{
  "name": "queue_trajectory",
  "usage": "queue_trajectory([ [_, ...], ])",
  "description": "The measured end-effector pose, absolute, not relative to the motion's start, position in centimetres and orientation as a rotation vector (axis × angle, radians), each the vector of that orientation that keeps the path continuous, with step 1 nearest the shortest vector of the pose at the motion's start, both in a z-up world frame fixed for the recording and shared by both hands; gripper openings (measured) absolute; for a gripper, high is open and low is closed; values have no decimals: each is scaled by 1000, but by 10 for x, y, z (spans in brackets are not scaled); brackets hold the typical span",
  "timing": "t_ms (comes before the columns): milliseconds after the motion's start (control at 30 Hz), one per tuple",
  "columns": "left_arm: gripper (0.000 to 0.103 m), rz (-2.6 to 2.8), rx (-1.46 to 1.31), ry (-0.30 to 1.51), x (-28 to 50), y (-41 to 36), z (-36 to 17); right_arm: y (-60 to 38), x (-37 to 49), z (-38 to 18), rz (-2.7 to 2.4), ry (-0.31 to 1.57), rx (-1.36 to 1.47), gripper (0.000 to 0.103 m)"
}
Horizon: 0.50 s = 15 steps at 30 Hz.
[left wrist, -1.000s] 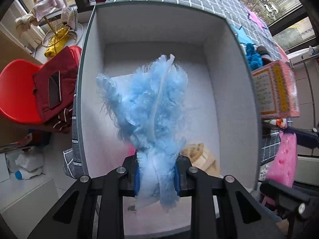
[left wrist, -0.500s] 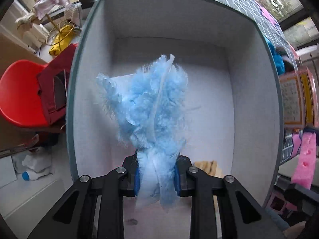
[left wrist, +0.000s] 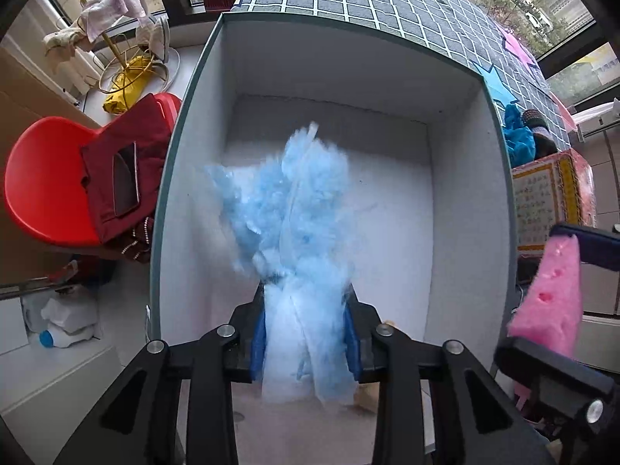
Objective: Organize soft objects
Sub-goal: 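Open both tools to drop the blue plush and pink sponge into the box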
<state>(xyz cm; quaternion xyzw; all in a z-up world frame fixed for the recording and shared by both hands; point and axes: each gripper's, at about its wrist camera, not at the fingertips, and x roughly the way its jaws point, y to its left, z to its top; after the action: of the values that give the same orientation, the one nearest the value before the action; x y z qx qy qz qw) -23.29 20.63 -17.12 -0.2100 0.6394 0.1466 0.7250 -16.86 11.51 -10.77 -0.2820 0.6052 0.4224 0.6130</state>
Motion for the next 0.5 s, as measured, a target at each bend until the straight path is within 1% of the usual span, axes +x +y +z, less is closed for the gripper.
queue_trajectory([
  [467,37,336,-487,1389,-239,208,-167,115,-168,-105,974,1381,-663,71],
  [500,39,338,-490,1386,-240,208,-167,115,-167,-104,974,1378,-661,71],
])
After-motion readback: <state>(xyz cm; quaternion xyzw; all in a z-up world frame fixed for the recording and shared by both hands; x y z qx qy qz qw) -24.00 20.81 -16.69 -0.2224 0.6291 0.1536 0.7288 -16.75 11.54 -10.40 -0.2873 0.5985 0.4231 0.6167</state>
